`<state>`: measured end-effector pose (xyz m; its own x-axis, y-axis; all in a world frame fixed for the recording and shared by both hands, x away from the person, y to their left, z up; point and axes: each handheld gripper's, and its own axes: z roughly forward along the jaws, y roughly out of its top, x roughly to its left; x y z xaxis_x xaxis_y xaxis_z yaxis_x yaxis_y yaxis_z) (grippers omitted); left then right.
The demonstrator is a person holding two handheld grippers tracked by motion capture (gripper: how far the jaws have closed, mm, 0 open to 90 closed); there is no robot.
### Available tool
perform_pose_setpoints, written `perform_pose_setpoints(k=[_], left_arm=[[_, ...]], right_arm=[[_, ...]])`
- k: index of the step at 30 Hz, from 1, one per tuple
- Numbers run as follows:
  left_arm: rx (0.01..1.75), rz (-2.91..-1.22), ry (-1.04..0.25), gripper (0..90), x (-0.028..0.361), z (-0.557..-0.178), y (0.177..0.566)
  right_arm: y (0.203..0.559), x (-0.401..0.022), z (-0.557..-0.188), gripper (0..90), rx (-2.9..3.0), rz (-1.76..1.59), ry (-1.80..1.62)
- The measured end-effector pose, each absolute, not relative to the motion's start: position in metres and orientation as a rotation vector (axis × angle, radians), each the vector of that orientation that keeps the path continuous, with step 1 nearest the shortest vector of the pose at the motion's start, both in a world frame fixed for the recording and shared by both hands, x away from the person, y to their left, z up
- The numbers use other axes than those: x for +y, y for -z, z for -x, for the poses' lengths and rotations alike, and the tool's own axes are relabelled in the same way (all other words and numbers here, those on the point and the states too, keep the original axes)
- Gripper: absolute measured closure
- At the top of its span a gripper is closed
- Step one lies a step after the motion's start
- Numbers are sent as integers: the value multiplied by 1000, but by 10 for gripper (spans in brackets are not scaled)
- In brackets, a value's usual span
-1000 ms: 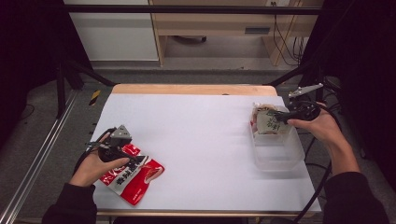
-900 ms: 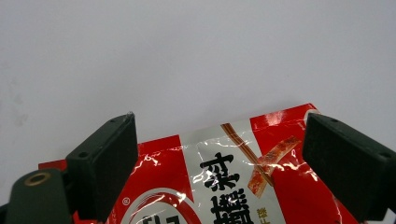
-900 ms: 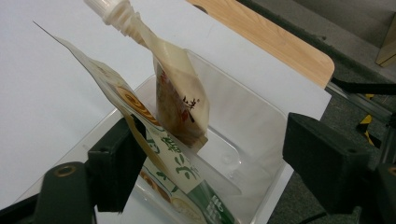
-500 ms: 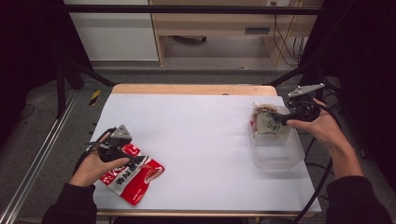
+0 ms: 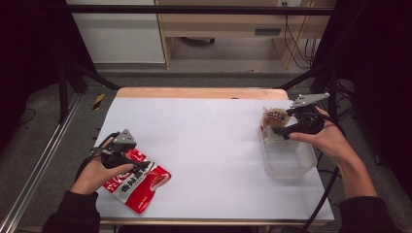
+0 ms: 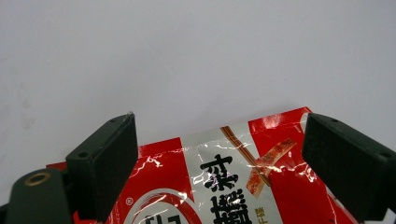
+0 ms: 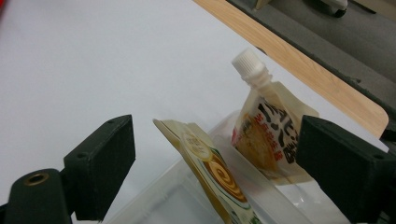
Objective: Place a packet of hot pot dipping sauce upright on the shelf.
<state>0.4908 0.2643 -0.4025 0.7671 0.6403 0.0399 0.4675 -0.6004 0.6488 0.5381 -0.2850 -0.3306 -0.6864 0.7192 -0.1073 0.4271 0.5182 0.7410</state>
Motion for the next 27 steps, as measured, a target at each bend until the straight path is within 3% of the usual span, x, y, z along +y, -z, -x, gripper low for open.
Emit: perform_pose_setpoints(k=[17,27], left_arm=[[831,-2309,-387,110,269,-484,398],[870,-2308,-412,102,277,-480,402]], right_arm=[[311,-236,-524,125,2338,-848,-1036],[324,-200,-516,158,2371,-821,-1037]])
